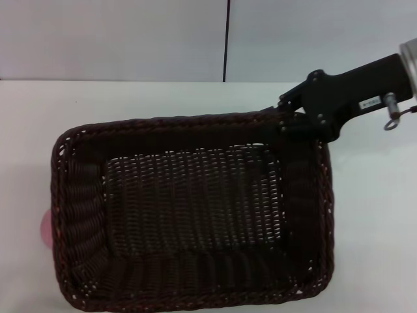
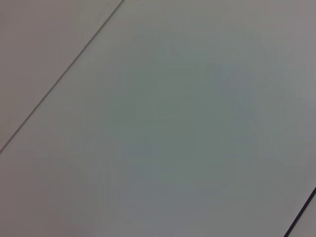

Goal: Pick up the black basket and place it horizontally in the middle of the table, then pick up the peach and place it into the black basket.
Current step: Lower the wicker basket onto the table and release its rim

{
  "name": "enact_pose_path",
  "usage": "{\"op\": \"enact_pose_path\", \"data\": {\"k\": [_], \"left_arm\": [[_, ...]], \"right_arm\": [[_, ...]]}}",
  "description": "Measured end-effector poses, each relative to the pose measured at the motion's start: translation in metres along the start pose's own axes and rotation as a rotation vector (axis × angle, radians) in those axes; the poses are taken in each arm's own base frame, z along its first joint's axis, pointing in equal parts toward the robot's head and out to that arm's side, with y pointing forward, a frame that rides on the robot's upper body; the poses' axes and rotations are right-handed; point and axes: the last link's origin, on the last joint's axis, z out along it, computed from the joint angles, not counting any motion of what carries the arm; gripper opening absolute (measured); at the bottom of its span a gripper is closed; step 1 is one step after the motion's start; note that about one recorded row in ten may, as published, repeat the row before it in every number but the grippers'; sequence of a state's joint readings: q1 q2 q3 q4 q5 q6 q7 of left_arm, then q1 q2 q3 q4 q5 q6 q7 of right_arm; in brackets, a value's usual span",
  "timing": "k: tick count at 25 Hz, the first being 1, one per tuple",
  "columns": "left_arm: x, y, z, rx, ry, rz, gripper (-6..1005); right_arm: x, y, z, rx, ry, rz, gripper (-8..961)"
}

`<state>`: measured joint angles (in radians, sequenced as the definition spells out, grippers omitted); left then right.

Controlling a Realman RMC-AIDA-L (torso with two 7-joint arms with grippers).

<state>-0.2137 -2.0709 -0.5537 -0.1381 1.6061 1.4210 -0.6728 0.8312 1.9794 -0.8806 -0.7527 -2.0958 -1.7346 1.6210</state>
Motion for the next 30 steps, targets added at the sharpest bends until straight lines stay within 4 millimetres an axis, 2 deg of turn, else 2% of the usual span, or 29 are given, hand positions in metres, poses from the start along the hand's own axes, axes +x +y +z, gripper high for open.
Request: {"op": "enact_pose_path", "data": {"k": [6, 20, 30], "left_arm": [[-0.001, 0.000, -0.001, 0.002, -0.002, -0.006, 843], [-0.003, 0.002, 0.002, 0.001, -0.009, -0.009, 842], [-0.007, 0.004, 0.003, -0.012, -0.037, -0.005, 842]], "right_arm": [[0.004, -0.003, 0.014, -0.002, 0.019, 0.011, 211], [0.016, -0.006, 0.019, 0.015, 0.036, 0.054, 209], [0.009, -0.013, 0.016, 0.062, -0.001, 0.040, 303]]}}
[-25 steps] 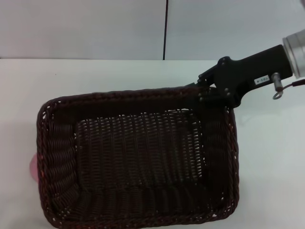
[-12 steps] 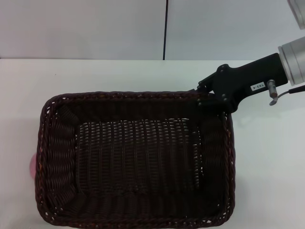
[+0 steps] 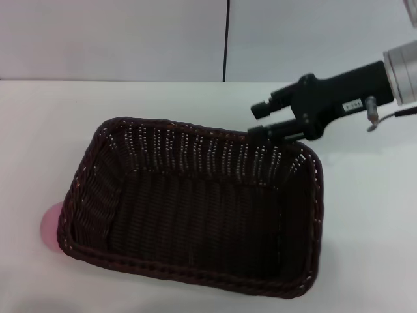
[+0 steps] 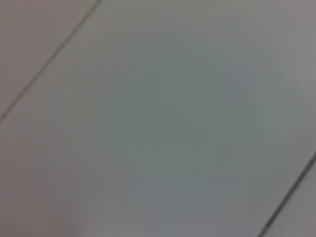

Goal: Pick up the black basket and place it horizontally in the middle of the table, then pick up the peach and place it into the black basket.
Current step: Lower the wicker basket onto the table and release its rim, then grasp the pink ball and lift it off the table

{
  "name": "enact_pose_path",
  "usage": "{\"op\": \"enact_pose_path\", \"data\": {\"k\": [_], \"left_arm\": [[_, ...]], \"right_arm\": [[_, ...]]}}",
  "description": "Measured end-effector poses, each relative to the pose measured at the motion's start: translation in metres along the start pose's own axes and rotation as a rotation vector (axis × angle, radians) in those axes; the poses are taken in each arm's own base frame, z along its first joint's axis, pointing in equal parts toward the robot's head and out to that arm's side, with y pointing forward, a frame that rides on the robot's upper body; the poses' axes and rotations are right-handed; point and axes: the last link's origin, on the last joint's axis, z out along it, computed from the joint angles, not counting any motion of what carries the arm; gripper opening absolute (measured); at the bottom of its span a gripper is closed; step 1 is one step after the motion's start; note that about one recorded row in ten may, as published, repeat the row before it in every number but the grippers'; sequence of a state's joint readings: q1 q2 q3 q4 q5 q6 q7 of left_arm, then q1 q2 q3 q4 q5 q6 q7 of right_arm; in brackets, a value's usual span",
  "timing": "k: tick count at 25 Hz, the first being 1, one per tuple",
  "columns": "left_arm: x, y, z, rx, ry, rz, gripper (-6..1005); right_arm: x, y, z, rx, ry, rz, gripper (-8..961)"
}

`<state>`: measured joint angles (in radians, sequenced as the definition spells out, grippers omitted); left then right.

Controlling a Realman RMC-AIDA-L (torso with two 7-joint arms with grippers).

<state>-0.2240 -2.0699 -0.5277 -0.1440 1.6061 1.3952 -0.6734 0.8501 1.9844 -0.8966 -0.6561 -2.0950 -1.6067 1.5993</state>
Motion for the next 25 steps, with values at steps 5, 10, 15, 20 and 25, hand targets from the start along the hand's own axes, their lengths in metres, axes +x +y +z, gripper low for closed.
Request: {"op": "enact_pose_path", "data": {"k": [5, 10, 15, 20, 25], "left_arm": [[-0.003, 0.004, -0.001, -0.058, -0.042, 0.029, 842], [0.000, 0.009, -0.004, -0.191, -0.102, 0.079, 842], [0.008, 0.010, -0.005, -0.288, -0.135, 0.107, 842], [0.037, 0.021, 0.005, -0.632, -0.310, 0.235, 842], [0.047, 0.024, 0.013, -0.789, -0.467, 0.315, 843]], "right_arm": [[-0.011, -0.005, -0.005, 0.044, -0.105, -0.046, 502], [-0.001, -0.005, -0.028, 0.146, -0.325, -0.055, 502], [0.043, 0.009, -0.065, 0.344, -0.602, -0.012, 502], [0.103, 0.034, -0.104, 0.615, -0.837, 0.081, 502], [0.163, 0.066, -0.137, 0.865, -0.995, 0.200, 502]]}}
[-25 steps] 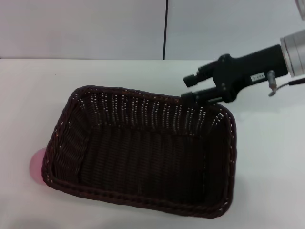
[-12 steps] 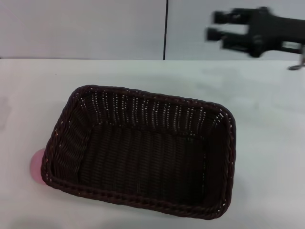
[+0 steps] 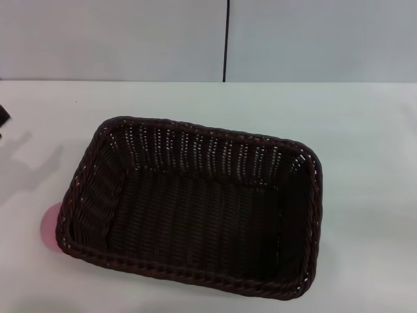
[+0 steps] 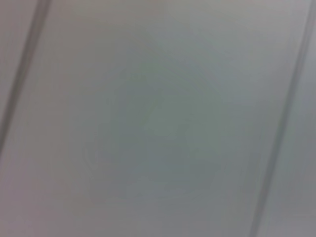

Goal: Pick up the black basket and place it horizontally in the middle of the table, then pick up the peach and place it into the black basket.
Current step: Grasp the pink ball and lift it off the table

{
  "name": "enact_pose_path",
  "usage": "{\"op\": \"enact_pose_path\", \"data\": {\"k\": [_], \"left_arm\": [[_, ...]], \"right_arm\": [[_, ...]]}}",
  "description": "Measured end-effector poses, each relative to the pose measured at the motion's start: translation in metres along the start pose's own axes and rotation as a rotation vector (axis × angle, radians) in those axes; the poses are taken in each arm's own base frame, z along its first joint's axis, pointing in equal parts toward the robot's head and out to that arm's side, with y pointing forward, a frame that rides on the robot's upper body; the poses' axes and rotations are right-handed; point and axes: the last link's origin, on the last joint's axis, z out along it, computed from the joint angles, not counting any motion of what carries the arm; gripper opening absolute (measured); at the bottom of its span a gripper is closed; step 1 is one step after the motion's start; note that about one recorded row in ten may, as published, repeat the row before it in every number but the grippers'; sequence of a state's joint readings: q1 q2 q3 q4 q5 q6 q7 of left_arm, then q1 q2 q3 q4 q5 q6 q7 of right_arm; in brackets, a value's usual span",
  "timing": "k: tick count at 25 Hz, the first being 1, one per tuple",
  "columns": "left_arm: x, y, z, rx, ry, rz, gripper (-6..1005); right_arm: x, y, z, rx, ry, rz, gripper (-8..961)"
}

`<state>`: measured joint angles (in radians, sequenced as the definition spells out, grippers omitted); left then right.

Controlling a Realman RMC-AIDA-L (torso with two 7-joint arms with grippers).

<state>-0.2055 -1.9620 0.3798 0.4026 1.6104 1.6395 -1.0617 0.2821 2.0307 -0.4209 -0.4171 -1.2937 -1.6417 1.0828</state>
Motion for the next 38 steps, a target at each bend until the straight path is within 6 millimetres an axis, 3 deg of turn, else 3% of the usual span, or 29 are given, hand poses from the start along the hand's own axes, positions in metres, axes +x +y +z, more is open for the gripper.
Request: {"op": "enact_pose_path", "data": {"k": [4, 10, 11, 21, 29, 38], "left_arm": [[0.006, -0.005, -0.001, -0.055, -0.082, 0.008, 843], [0.014, -0.017, -0.006, -0.109, -0.231, 0.005, 843], [0.015, -0.019, -0.011, -0.159, -0.339, -0.008, 843], [0.006, -0.010, -0.019, -0.249, -0.484, -0.032, 843], [-0.020, 0.001, -0.010, -0.287, -0.608, -0.034, 842], [-0.031, 0.008, -0.001, -0.314, -0.656, -0.029, 842]], "right_arm": [[-0.007, -0.015, -0.042, 0.175, -0.068, -0.018, 502], [-0.015, -0.023, -0.065, 0.264, -0.111, -0.027, 502], [-0.016, -0.023, -0.064, 0.264, -0.114, -0.027, 502], [-0.012, -0.021, -0.046, 0.231, -0.128, -0.004, 502], [-0.008, -0.020, -0.038, 0.233, -0.136, 0.014, 502], [-0.005, -0.020, -0.043, 0.244, -0.128, 0.021, 502]]}}
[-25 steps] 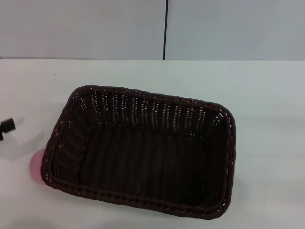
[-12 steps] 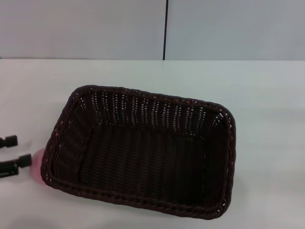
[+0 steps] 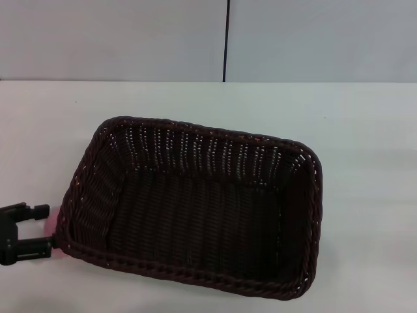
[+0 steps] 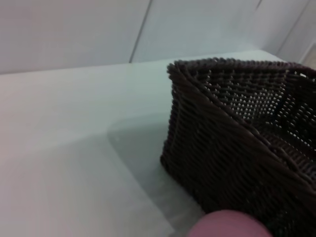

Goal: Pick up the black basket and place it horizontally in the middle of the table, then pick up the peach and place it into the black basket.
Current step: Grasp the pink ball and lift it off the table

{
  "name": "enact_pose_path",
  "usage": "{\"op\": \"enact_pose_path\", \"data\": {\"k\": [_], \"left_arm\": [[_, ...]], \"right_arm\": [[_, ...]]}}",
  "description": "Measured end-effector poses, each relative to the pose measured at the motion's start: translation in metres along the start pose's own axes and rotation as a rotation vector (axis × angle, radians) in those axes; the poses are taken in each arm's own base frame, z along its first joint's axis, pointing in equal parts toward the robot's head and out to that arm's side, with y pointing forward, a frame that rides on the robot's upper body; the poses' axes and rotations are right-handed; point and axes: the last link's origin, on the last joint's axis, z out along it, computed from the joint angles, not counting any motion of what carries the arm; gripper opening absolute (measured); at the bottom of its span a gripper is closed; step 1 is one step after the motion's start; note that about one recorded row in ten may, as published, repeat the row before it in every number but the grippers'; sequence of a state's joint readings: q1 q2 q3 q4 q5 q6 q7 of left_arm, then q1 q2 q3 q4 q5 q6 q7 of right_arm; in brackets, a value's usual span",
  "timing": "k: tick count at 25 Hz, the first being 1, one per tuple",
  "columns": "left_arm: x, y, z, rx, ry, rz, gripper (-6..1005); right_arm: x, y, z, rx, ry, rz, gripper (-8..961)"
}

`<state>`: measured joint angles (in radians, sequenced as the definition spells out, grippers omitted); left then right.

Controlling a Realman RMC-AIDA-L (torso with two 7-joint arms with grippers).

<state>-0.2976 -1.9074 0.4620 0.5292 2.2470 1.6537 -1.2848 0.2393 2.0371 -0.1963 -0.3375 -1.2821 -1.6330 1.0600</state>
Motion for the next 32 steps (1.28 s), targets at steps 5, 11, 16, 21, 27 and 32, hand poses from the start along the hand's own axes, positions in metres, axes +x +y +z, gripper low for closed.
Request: {"op": "enact_pose_path", "data": {"k": [5, 11, 16, 21, 27, 32], "left_arm": [[-0.002, 0.001, 0.004, -0.004, -0.016, 0.001, 842], [-0.003, -0.001, 0.005, 0.011, -0.018, -0.010, 777], [-0.005, -0.003, 0.003, 0.031, -0.019, -0.020, 647], [-0.004, -0.003, 0.001, 0.036, -0.003, -0.024, 462], [-0.001, -0.004, -0.005, 0.052, 0.044, -0.033, 345], [0.007, -0.013, -0.026, 0.145, 0.177, -0.061, 312]], "right_arm": [[0.000, -0.001, -0.003, 0.005, 0.004, -0.001, 502], [0.000, -0.001, -0.003, 0.007, 0.005, 0.000, 502], [0.001, -0.001, -0.004, 0.013, 0.008, 0.000, 502], [0.002, -0.002, -0.004, 0.016, 0.009, 0.001, 502], [0.002, -0.002, -0.005, 0.020, 0.011, 0.000, 502], [0.002, -0.002, -0.006, 0.023, 0.011, 0.000, 502]]}}
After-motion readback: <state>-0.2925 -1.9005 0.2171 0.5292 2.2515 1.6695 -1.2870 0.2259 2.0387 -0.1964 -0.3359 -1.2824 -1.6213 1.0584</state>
